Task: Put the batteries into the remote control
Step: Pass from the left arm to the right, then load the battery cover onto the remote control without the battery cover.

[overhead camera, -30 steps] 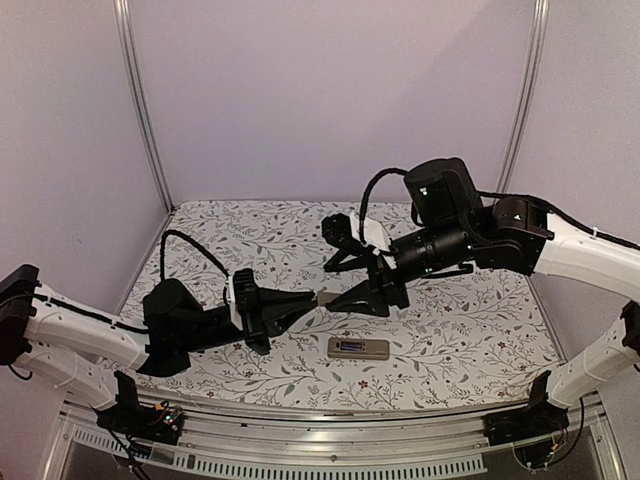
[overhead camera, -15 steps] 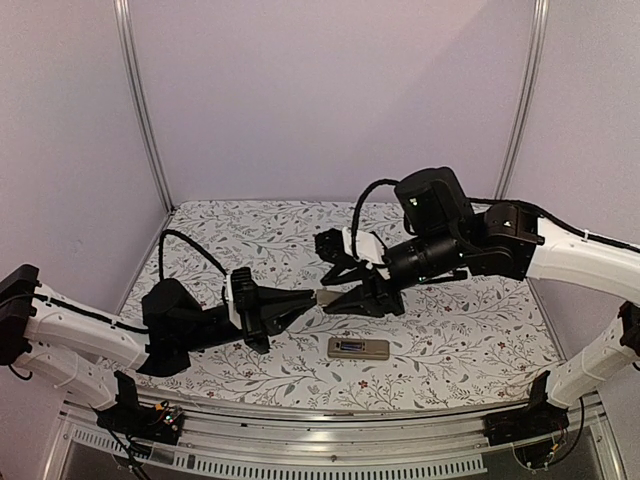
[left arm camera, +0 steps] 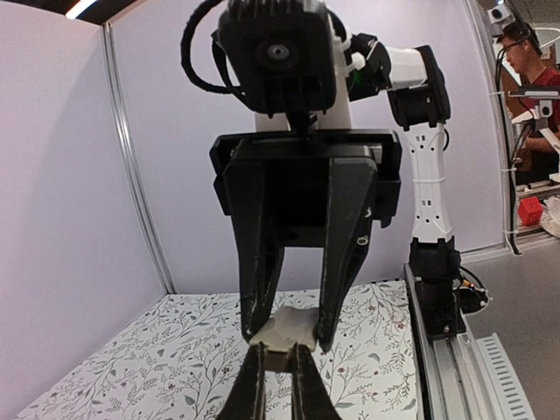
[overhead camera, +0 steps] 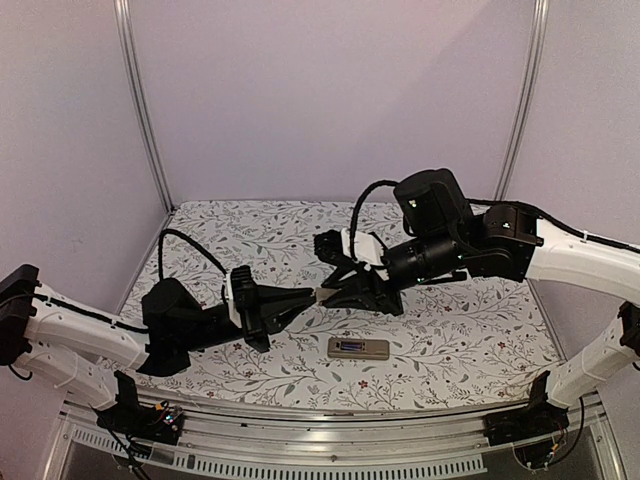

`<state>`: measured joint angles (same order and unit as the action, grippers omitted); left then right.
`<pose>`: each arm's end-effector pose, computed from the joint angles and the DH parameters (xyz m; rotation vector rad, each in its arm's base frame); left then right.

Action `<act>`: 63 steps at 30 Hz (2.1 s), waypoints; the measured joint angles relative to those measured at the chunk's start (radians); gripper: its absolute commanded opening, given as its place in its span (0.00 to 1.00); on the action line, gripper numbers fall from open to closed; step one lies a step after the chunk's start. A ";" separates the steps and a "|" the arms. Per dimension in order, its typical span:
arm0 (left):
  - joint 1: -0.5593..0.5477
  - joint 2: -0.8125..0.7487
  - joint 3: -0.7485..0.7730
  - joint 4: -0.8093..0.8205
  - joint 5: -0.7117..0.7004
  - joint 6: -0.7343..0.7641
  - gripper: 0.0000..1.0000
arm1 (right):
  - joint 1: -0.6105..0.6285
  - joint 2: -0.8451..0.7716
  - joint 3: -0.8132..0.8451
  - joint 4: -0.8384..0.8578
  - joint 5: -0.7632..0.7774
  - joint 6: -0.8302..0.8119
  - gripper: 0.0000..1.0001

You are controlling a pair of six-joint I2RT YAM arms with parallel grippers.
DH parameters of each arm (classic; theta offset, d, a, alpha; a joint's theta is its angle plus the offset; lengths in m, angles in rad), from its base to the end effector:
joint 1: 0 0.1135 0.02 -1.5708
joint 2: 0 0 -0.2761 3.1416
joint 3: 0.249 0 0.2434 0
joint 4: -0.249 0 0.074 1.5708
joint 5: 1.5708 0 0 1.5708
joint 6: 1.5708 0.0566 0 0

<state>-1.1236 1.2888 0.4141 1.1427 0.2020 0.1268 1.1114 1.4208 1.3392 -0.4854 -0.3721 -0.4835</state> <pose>0.1045 -0.2441 0.2704 0.9438 0.9983 -0.9751 0.1259 0.3010 0.3590 -1.7172 1.3616 0.7597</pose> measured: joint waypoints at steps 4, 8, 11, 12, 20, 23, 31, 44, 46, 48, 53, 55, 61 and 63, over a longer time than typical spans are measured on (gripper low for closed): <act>0.001 0.000 0.000 0.000 -0.001 0.000 0.00 | 0.000 0.000 0.000 0.000 0.006 0.004 0.15; 0.001 0.000 0.000 -0.001 -0.007 -0.005 0.45 | 0.001 0.000 0.000 0.000 0.023 0.019 0.14; 0.003 0.000 -0.001 -0.006 -0.023 -0.008 0.79 | 0.002 0.000 0.000 -0.003 0.045 0.029 0.14; 0.003 -0.001 -0.002 -0.008 -0.031 -0.009 0.83 | 0.002 0.000 0.000 -0.003 0.051 0.032 0.14; 0.007 -0.097 -0.097 -0.026 -0.135 -0.058 0.87 | -0.048 0.035 -0.092 0.014 0.071 0.050 0.11; 0.013 -0.088 -0.118 -0.036 -0.216 -0.106 0.74 | -0.069 0.134 -0.140 0.024 0.078 0.050 0.09; 0.031 0.215 -0.170 0.027 -0.327 -0.114 0.52 | -0.111 0.323 -0.205 0.025 0.084 0.050 0.09; 0.052 0.406 -0.109 0.025 -0.117 0.129 0.63 | -0.190 0.392 -0.206 0.093 0.063 0.013 0.09; 0.053 0.406 -0.080 -0.036 -0.054 0.159 0.64 | -0.191 0.399 -0.206 0.098 0.056 0.010 0.09; 0.053 0.406 -0.048 -0.090 -0.001 0.190 0.67 | -0.191 0.401 -0.206 0.101 0.045 0.008 0.09; 0.053 0.421 -0.024 -0.131 0.076 0.253 0.72 | -0.190 0.401 -0.206 0.116 0.020 0.011 0.09; 0.053 0.446 -0.020 -0.139 0.089 0.274 0.72 | -0.190 0.403 -0.206 0.120 0.019 0.012 0.09; 0.053 0.495 -0.003 -0.162 0.101 0.319 0.72 | -0.190 0.420 -0.207 0.127 0.019 0.012 0.09; 0.053 0.504 0.003 -0.162 0.101 0.328 0.72 | -0.190 0.422 -0.208 0.127 0.019 0.013 0.09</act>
<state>-1.0710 1.7931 0.4171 0.9806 0.3027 0.4545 0.9215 1.8423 1.1313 -0.3580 -0.3534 -0.4709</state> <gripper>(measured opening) 0.723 0.218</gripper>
